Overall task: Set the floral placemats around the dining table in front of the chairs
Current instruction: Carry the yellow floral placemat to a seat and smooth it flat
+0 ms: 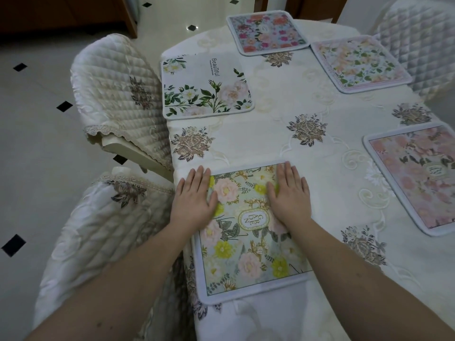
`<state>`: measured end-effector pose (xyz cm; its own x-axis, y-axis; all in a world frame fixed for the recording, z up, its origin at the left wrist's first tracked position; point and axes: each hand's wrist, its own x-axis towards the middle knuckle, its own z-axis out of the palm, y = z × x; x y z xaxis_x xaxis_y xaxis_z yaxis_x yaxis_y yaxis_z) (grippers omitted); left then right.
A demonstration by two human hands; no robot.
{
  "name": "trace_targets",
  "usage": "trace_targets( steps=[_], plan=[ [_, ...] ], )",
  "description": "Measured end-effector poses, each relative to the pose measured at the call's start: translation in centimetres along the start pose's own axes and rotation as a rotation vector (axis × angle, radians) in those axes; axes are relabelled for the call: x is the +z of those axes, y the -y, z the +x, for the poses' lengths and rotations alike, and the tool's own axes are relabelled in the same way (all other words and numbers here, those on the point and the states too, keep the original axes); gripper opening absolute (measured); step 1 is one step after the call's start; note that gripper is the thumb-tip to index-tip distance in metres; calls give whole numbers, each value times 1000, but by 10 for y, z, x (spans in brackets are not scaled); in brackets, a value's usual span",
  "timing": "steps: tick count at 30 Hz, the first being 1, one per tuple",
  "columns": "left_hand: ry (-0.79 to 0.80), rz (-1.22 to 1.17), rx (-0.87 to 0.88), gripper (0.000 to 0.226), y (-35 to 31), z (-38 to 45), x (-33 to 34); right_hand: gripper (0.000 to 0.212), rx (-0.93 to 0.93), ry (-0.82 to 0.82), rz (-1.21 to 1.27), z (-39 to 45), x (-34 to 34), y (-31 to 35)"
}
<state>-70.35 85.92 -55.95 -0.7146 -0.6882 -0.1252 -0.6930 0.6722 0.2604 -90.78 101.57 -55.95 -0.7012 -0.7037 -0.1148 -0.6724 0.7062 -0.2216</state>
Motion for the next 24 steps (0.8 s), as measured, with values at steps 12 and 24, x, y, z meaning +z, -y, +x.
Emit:
trace_targets(
  steps=[12, 24],
  plan=[
    [-208, -617, -396, 54, -22, -71, -18, 43, 274, -135, 320, -61, -19, -42],
    [-247, -1217, -686, 36, -10, -72, -24, 22, 359, -140, 820, -54, -44, -43]
  ],
)
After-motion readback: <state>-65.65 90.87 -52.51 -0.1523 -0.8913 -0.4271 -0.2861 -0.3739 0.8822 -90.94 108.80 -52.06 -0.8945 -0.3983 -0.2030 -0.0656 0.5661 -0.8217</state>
